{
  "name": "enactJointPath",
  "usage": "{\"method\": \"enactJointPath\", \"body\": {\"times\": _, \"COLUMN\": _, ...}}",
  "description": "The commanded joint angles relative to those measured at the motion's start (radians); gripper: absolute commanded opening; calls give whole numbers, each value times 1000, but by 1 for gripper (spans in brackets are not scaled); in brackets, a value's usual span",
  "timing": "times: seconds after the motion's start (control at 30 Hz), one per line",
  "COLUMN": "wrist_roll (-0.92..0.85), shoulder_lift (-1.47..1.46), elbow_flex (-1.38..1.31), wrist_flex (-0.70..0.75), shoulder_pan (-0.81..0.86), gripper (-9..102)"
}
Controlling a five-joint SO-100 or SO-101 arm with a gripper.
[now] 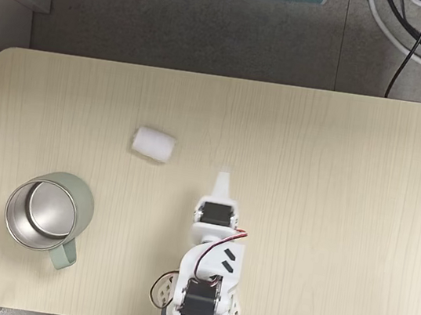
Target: Grasp a dressing and put it in the cup.
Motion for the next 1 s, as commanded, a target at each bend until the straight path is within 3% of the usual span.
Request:
{"method": "enactJointPath", "body": {"times": 0.0, "wrist_roll": 72, "shoulder_lift": 209, "elbow_flex": 150, "wrist_flex": -5, "shoulder_pan": -80, "gripper": 12}}
{"method": "enactJointPath", "body": {"times": 0.17, "wrist_roll": 219, "shoulder_lift": 614, "elbow_flex": 364, "wrist_flex": 41, "shoulder_pan": -178, "gripper": 18}}
{"method": "enactJointPath", "body": {"times": 0.6, "wrist_roll": 304, "shoulder_lift": 1279, "elbow_flex": 640, "wrist_flex": 44, "shoulder_pan": -348, "gripper": 25}}
{"method": "enactJointPath", "body": {"times": 0.97, "wrist_roll": 305, "shoulder_lift": 1499, "elbow_flex": 657, "wrist_flex": -9, "shoulder_pan": -371, "gripper": 26}}
